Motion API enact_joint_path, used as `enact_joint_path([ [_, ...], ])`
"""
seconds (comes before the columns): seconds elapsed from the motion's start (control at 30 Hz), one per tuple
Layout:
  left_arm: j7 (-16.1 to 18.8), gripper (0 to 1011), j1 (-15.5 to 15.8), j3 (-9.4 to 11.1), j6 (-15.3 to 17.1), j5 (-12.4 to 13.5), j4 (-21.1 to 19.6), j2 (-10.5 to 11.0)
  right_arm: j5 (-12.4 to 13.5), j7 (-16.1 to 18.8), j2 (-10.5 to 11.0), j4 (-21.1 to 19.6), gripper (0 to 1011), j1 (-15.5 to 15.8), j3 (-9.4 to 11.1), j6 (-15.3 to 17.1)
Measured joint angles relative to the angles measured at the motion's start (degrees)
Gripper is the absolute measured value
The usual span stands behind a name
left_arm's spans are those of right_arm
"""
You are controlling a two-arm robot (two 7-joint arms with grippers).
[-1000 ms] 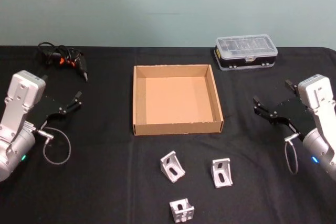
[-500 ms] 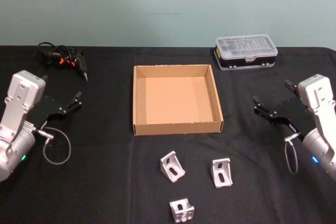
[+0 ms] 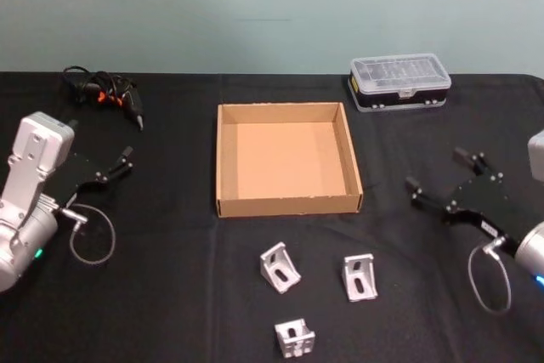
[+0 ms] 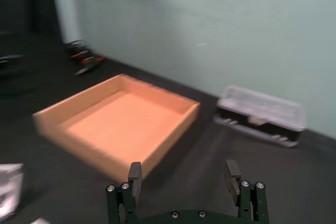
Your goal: Use one hand to pick up the angle iron from the table and place it into the box.
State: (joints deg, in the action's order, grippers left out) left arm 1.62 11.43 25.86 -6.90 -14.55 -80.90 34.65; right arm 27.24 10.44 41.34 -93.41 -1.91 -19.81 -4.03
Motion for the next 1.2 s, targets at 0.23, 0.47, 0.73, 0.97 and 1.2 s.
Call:
enact_joint_path([
  [0.23,0.0,1000,0.0,0.0,0.0,0.0,0.0,0.0,4.72,8.33,7.83,-9.18,1000,4.61,1.44,9.57],
  [0.47,0.0,1000,0.0,0.0,-0.01,0.0,0.0,0.0,4.47,13.68,9.61,-11.44,1000,1.57,-1.66,19.68],
  [0.73,0.0,1000,0.0,0.0,-0.01,0.0,0.0,0.0,5.38,6.58,4.51,-15.96,1000,-0.53,-2.01,35.44],
  [0.97,0.0,1000,0.0,0.0,0.0,0.0,0.0,0.0,7.1,-2.02,-1.92,-20.22,1000,-0.63,-0.71,46.38],
  [1.2,0.0,1000,0.0,0.0,0.0,0.0,0.0,-0.01,7.08,-6.32,-5.82,-21.73,1000,-1.48,-1.14,54.54],
])
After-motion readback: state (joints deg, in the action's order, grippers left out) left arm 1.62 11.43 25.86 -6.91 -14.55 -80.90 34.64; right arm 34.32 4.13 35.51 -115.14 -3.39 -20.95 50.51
